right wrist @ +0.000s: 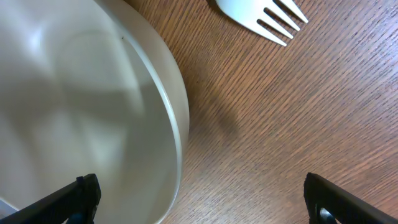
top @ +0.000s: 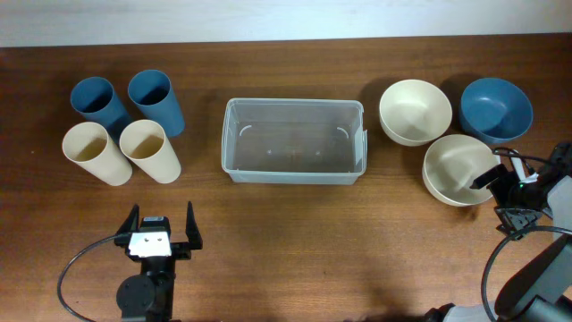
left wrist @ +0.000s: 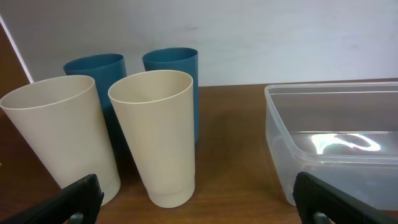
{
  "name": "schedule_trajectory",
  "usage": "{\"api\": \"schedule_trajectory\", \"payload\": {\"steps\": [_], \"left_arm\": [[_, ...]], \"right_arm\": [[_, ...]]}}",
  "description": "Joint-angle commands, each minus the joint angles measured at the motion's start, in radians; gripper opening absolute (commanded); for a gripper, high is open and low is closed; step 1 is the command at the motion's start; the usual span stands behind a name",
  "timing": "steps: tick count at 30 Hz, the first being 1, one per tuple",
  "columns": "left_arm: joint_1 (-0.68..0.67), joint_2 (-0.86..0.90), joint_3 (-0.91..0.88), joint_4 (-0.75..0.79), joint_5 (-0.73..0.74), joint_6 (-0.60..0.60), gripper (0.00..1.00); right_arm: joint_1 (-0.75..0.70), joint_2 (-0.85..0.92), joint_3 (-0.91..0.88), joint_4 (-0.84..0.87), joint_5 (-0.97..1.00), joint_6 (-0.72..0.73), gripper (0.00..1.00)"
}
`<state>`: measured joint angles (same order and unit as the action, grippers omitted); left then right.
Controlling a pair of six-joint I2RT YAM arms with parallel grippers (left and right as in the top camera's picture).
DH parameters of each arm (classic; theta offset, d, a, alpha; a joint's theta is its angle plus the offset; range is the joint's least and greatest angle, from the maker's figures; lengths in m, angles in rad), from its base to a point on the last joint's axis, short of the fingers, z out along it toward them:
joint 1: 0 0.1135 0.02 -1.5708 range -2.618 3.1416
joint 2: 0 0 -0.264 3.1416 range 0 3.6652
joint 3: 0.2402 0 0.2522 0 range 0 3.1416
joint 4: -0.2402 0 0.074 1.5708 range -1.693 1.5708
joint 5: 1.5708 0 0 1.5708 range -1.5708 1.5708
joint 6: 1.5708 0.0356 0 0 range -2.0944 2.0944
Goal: Pack container
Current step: 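Lower the right gripper to the front cream bowl's rim and grip it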
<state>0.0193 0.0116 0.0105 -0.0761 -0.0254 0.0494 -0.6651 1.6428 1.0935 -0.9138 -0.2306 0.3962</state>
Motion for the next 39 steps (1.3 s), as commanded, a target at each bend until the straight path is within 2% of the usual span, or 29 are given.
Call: {"api": "schedule_trajectory", "payload": {"steps": [1,17,39], "left_arm": [[0.003,-0.006,-0.002,-0.006,0.005,0.008,1.00],[0.003,-0.006,-0.002,-0.006,0.005,0.008,1.00],[0.003,-0.006,-0.002,-0.006,0.005,0.008,1.00]], "right_arm": [[-0.003,-0.002,-0.011,0.003,-0.002,0.002,0.99],[-0.003,-0.002,-0.097,0.135,-0.048,0.000,0.99],[-0.003,-0.002,-0.108,0.151,-0.047,-0.007,0.99]]}}
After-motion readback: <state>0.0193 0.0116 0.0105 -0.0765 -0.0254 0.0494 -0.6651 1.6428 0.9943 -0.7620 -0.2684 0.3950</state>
